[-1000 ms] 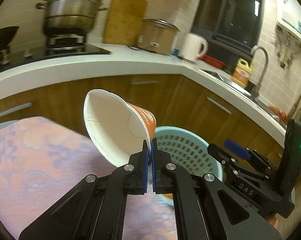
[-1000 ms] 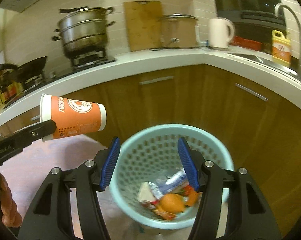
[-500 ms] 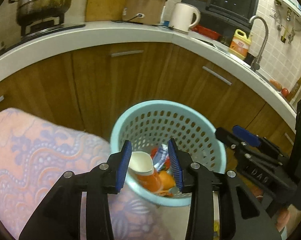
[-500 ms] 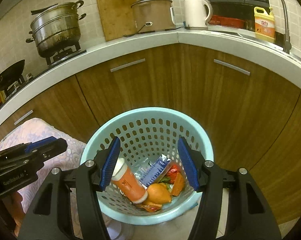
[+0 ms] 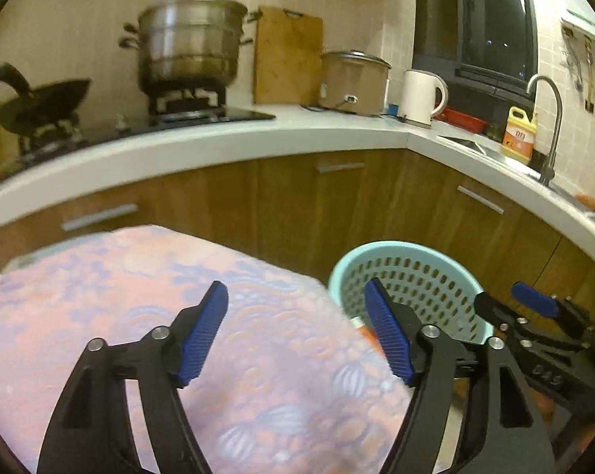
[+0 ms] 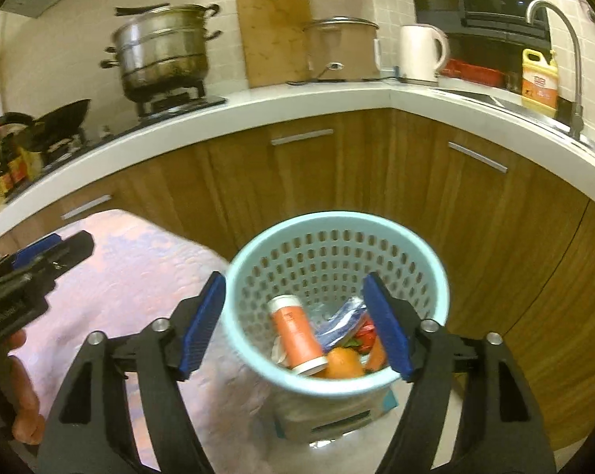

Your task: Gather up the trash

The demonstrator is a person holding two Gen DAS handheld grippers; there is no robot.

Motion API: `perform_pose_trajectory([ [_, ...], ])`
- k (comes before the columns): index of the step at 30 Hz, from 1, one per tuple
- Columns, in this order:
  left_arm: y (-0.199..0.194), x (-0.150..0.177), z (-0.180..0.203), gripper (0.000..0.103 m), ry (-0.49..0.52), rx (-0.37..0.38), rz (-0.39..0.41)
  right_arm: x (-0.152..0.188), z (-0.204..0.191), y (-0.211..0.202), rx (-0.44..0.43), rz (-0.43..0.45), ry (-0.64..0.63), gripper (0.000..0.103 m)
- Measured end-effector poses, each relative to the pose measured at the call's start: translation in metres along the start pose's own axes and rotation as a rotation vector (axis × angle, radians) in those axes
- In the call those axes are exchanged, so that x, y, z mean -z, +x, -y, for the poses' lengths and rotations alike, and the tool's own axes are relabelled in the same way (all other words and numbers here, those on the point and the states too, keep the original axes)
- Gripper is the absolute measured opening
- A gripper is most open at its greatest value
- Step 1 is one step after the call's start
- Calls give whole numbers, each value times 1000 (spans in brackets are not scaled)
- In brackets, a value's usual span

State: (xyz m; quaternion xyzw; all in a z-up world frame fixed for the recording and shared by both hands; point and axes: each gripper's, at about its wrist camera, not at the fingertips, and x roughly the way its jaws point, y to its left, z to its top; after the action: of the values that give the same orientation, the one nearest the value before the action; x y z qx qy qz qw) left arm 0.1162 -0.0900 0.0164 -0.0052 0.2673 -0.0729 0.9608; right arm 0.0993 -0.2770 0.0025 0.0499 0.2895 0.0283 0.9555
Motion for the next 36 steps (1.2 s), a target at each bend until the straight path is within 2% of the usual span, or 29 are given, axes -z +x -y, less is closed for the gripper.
perform_pose_trajectory([
  [2,-11,8,-3,76,46,-48,13,3,-10,-9,3,11,-22,71],
  [6,-22,22,-7,78,105,-67,22,6,-29,-28,17,56,-46,76],
  [10,-23,38,-17,79,78,-34,23,8,-46,-40,51,91,-70,76],
  [14,-26,37,-23,83,45,-1,45,10,-48,-46,65,99,-51,80],
  [23,-32,40,-34,85,-10,11,64,18,-48,-51,107,100,-34,81],
  [29,-36,41,-26,88,22,0,83,24,-42,-46,125,75,8,81],
  [36,-37,42,-23,88,36,1,82,28,-47,-43,127,68,-4,81],
])
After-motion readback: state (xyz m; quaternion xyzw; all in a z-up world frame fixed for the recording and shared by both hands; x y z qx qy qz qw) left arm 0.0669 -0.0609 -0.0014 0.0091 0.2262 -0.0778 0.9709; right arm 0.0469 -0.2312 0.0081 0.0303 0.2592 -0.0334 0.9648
